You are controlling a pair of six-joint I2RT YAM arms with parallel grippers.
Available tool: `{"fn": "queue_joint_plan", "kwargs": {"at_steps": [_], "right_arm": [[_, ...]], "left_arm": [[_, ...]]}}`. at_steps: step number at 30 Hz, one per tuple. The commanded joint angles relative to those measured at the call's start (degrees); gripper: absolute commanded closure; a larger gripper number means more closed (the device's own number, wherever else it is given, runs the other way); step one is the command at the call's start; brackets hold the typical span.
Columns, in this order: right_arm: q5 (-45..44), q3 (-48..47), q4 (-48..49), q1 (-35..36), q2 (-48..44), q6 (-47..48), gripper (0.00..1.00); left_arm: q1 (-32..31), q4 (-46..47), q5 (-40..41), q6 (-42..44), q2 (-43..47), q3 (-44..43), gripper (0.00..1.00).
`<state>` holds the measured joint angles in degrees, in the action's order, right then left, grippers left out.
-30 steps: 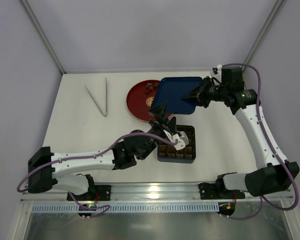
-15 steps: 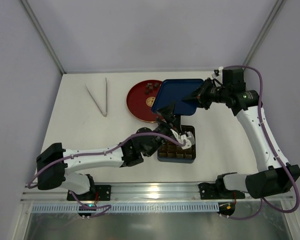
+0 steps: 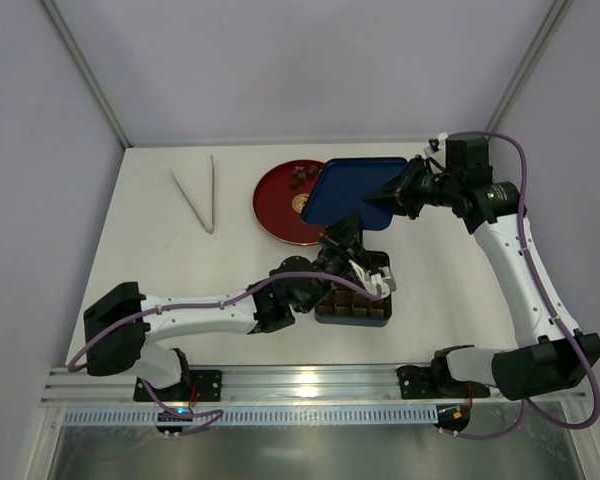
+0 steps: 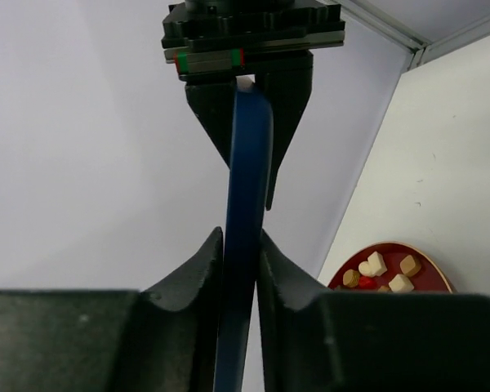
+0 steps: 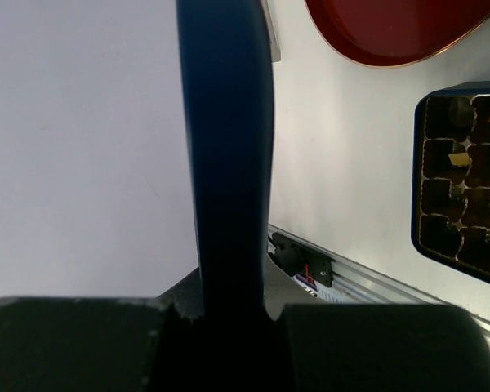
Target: Pack the chocolate
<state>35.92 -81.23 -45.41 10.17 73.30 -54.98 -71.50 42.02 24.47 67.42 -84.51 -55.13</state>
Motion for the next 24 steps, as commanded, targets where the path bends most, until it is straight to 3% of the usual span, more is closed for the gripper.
{"fn": "queue_joint_plan", "kwargs": {"at_steps": [1,3,6,10,11,18,24], "right_arm": [[0.6,-1.0,1.4,0.7,-2.3,-0.9,0.96],[0.4,-0.9,1.5,1.1,-2.2,-0.7,0.96],[0.5,-0.7,2.2,1.2,-2.4,-0.6,0.96],[-0.8,-0.2,2.8,1.3,-2.6,-0.4,0.60],[-0.8,-0.2,3.1,1.3,-2.6,-0.3,0.47],[-4.6,-1.3,3.6,1.2,-3.2,2.4,0.20],[-11.5,-4.0,4.2,1.2,-5.0,5.5,0.06]], "left_arm": [[0.2,5.8,0.5,1.4,-0.3,-2.6,0.83],[0.2,5.8,0.4,1.9,-0.3,-2.4,0.99],[0.2,6.1,-0.1,2.6,-0.1,-2.1,1.00],[0.2,7.4,-0.3,3.0,0.0,-1.6,1.00],[0.2,8.0,-0.3,3.3,0.1,-1.5,1.00],[0.2,6.2,-0.5,2.4,0.7,-1.1,1.00],[0.3,0.1,0.2,-3.9,2.7,-1.8,1.00]]}}
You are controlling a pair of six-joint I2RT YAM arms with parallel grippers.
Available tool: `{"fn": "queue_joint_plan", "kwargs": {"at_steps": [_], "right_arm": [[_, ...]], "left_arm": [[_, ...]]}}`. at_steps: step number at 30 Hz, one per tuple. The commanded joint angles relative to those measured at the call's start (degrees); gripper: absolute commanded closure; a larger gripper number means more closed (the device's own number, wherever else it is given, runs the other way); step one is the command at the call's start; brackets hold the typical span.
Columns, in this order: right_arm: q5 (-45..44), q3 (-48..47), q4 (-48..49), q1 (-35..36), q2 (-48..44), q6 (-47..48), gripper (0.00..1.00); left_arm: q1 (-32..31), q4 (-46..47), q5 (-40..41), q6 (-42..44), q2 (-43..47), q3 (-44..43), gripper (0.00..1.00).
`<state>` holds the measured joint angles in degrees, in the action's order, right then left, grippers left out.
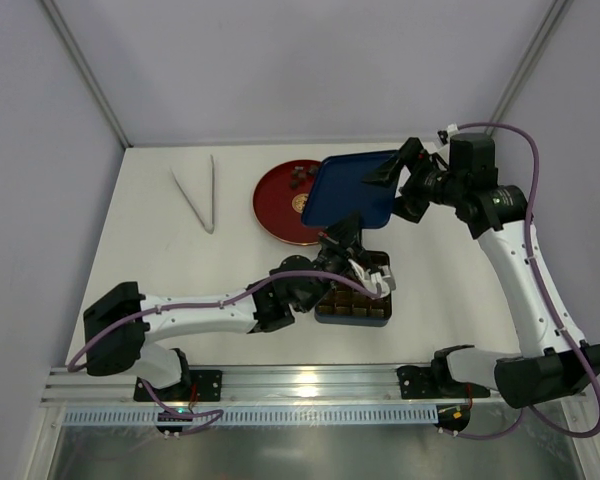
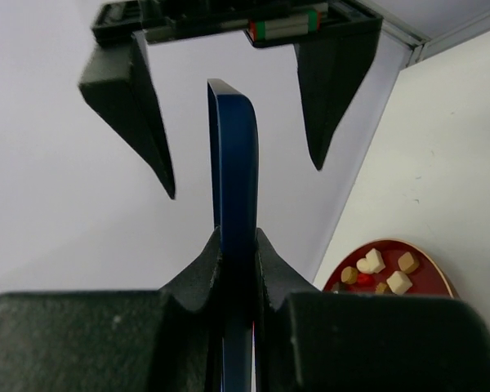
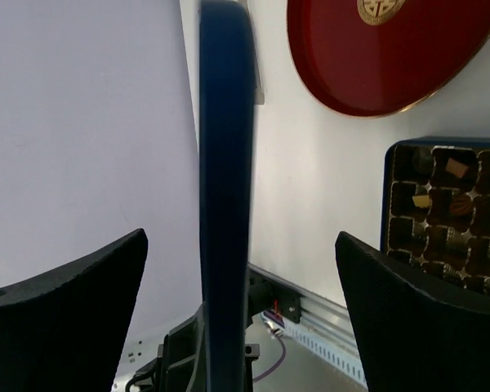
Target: Pack the chocolate
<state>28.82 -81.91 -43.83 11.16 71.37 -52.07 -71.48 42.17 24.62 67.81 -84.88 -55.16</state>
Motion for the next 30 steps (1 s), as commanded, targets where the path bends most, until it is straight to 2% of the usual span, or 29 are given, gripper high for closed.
{"fn": "queue_joint_plan", "kwargs": {"at_steps": [1,7,13,16,17,19,25,28,29,30], "right_arm": [[-4.8,-3.3,3.0,0.1,-3.3,3.3,0.03],[-8.7,-3.8,5.3,-0.7,-5.4,5.8,0.00],[-14.3,-5.7,1.1,-3.3,-5.6,9.7,0.00],[-17.6,-5.8,-1.4,-6.3,-5.5,11.9,0.00],[-18.5,-5.5,-2.0,-7.0,-5.5,13.3,0.00],[-20.0,-4.2,-3.2,-9.2,-5.2,14.5,0.00],[-23.1,7.1,-0.7,-12.9,-6.3,16.7,0.01],[-24.2,13.4,0.6,-12.9,-6.6,16.4,0.10],[-24.5,16.8,0.9,-12.9,-6.9,16.3,0.12],[-25.4,18.8,1.4,-12.8,-7.2,16.3,0.15]], "left_arm": [[0.3,-3.0,0.0,-5.1,3.3,-2.1,1.00],[0.9,-13.2,-0.5,-13.7,5.2,-4.7,1.00],[3.1,-24.2,-1.8,-23.8,6.9,-9.2,1.00],[5.9,-32.7,-4.3,-32.9,7.6,-12.3,1.00],[6.7,-34.7,-5.4,-39.2,7.8,-14.7,1.00],[9.8,-40.1,-9.7,-45.8,8.9,-16.5,1.00],[15.5,-48.0,-18.5,-67.3,11.3,-19.7,1.00],[21.2,-49.6,-23.6,-81.0,12.3,-20.3,1.00],[24.5,-49.7,-29.1,-84.3,12.9,-20.1,1.00],[26.6,-49.7,-31.5,-91.7,13.0,-19.6,1.00]]}}
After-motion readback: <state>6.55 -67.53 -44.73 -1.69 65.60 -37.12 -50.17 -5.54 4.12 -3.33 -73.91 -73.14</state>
